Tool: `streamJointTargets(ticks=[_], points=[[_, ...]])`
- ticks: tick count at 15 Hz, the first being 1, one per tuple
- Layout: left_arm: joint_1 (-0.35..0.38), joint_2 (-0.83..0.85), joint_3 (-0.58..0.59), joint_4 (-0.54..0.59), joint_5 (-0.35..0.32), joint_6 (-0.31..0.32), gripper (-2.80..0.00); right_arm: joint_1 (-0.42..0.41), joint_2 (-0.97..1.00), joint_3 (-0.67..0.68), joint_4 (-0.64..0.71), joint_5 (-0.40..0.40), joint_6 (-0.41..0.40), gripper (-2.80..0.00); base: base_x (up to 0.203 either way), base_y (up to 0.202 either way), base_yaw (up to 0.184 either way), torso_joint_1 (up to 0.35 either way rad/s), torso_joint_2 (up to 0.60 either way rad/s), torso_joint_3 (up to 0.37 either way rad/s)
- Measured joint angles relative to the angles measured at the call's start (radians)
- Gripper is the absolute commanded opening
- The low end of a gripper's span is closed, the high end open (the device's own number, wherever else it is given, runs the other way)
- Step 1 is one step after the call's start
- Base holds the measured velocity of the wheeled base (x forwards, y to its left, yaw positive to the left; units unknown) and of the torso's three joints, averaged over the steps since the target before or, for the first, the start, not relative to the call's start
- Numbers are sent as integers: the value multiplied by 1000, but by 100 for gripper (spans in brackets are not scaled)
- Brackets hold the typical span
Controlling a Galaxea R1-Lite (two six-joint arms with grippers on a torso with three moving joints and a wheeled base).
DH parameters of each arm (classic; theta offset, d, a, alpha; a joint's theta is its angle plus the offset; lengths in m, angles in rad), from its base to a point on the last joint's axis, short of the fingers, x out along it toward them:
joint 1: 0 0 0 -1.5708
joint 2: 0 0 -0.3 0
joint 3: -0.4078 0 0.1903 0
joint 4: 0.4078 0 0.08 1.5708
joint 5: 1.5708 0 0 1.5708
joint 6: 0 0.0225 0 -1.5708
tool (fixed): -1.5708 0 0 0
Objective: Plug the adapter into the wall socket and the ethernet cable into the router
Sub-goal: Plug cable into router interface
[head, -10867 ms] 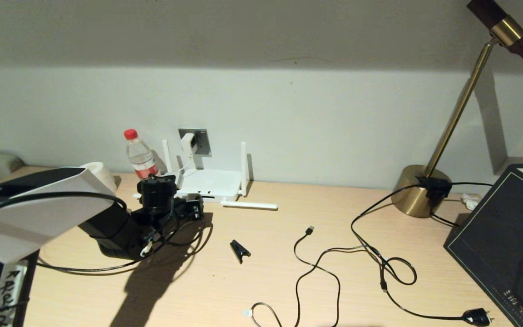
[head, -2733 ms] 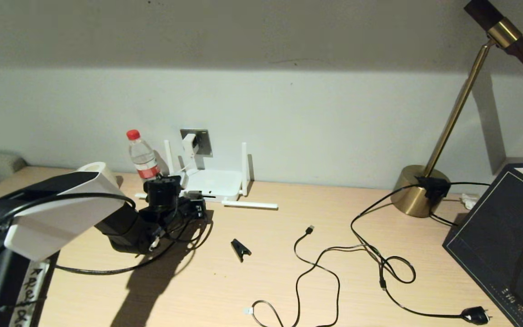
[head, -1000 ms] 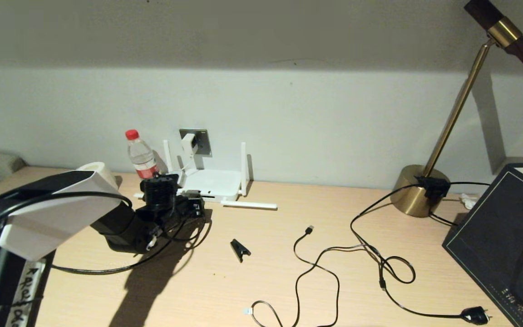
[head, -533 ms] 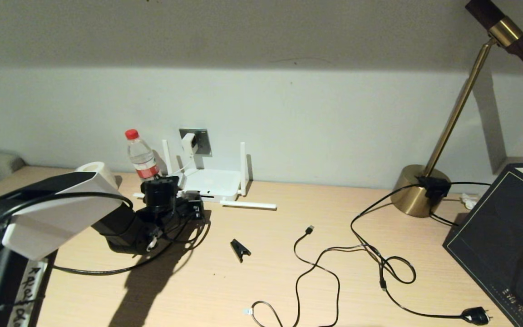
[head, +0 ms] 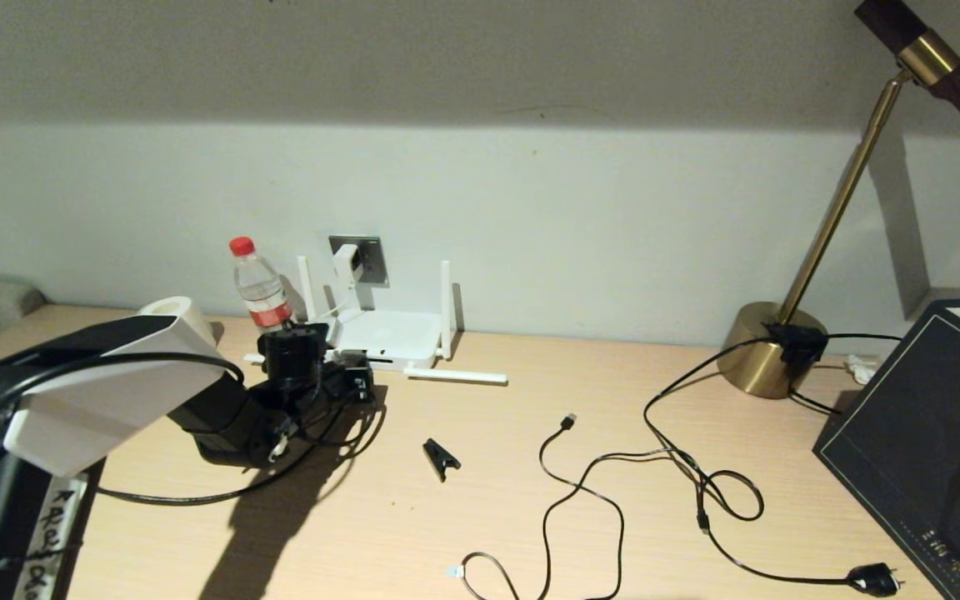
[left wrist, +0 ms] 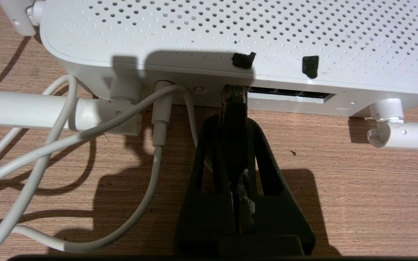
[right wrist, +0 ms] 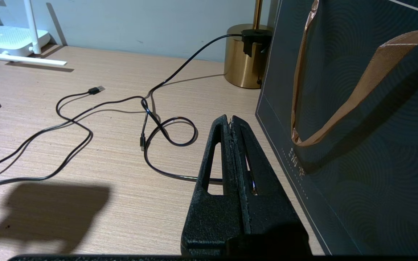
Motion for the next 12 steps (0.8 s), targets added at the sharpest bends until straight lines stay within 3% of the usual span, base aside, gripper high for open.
streamJointTargets(ticks=[1, 2, 12], points=[[0, 0, 0, 0, 0, 2, -280, 0, 0, 0, 0, 0, -1, -280, 0, 0, 0, 0, 0, 0], [0, -1, -1, 0, 0, 8, 0, 0, 0, 0, 0, 0, 0, -280, 0, 0, 0, 0, 0, 0], [0, 0, -1, -46, -2, 7, 0, 0, 0, 0, 0, 0, 0, -280, 0, 0, 0, 0, 0, 0]])
